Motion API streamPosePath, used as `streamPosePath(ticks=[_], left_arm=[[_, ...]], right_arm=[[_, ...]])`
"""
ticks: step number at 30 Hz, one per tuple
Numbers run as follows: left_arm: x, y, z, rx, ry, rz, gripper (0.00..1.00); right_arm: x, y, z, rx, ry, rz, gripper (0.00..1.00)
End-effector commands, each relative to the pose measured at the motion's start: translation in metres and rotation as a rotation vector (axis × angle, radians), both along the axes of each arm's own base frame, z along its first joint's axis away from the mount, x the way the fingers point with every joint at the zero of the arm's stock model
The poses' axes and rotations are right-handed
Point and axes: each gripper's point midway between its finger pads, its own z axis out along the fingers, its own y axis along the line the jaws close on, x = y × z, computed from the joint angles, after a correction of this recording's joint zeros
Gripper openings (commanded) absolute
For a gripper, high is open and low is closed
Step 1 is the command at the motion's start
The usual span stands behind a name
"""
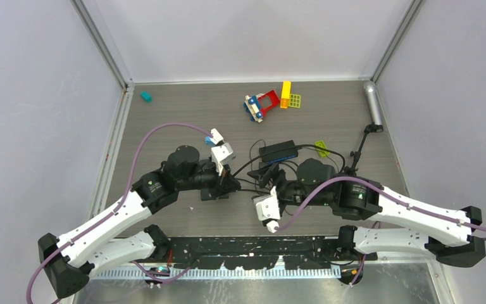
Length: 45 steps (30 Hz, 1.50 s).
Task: Insert the plug into the switch port
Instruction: Pick up the connector from the center of the board.
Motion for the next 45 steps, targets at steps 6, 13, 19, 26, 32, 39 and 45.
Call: streamPosePath(ticks=[6, 13, 19, 26, 32, 39, 45], left_arm=[[-0.001, 0.006, 0.008, 0.013, -0.143, -0.068, 0.00], [-0.014, 0.007, 0.017, -0.015, -0.216, -0.157, 0.00], [-0.018, 0.010, 0.016, 0.007, -0.232, -0.184, 0.03], [-0.013, 0.022, 0.041, -0.059, -0.343, -0.099, 0.35], [-0.020, 0.041, 0.083, -0.241, -0.489, -0.008, 0.69], [-0.046, 0.056, 0.138, -0.532, -0.555, 0.006, 0.69], [-0.062, 0.054, 0.154, -0.621, -0.562, -0.060, 0.62]], right_arm=[[0.010, 0.014, 0.037, 0.049, 0.014, -0.027, 0.70], [0.040, 0.014, 0.016, -0.032, 0.095, -0.075, 0.64], [0.045, 0.018, 0.010, -0.050, 0.147, -0.088, 0.19], [0.044, -0.002, 0.003, -0.038, 0.184, -0.166, 0.00], [0.038, -0.031, 0.033, 0.154, 0.141, -0.225, 0.00], [0.020, -0.053, 0.078, 0.432, -0.112, -0.118, 0.00], [0.010, -0.060, 0.102, 0.488, -0.199, -0.066, 0.00]])
